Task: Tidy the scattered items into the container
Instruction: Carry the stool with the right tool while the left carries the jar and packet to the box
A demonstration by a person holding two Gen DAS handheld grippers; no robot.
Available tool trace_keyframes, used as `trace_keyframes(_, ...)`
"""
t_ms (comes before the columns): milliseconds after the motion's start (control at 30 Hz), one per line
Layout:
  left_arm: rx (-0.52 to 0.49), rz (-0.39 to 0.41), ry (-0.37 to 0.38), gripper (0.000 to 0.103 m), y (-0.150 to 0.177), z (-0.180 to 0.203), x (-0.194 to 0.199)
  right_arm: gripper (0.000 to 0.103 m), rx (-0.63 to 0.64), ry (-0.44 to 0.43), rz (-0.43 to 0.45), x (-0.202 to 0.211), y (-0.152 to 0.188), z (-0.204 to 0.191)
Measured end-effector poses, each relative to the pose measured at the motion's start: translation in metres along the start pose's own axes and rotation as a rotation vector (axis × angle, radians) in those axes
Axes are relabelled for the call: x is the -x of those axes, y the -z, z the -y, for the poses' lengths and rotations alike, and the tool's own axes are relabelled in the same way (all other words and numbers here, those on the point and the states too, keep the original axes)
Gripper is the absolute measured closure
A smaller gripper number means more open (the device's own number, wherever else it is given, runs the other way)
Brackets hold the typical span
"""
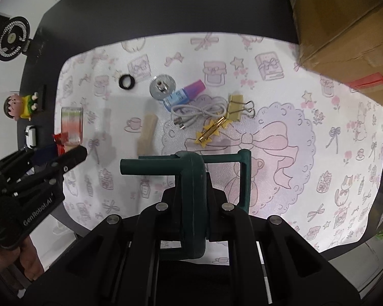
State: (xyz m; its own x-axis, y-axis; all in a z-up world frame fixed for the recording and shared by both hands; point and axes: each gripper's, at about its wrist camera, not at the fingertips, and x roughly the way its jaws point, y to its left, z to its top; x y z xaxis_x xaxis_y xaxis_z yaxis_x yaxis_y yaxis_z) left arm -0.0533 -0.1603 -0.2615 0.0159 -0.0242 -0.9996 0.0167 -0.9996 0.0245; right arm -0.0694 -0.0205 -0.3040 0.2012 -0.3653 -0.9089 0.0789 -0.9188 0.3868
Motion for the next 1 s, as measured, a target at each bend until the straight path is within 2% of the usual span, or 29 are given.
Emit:
trace_keyframes(133, 0.017, 0.044, -0.003, 0.069, 0.004, 0.022, 0.038, 0.093, -0.012, 0.001, 0.053, 0.038, 0.012, 0.004)
trace_keyframes(433, 0.05, 0.143, 0.012, 0.069, 0.026, 0.017, 0.121, 0.093, -0.005, 0.014, 0.18, 0.143, 0.055, -0.008)
trace_keyframes(667, 0.053, 0.168, 0.021, 0.069, 0.031, 0.021, 0.139, 0.093, 0.004, 0.013, 0.228, 0.165, 0.066, -0.021)
trace_keyframes(1000, 0.073, 0.188, 0.03, 0.069, 0.027, 0.03, 0.148, 0.093, 0.013, 0.015, 0.26, 0.178, 0.064, -0.012)
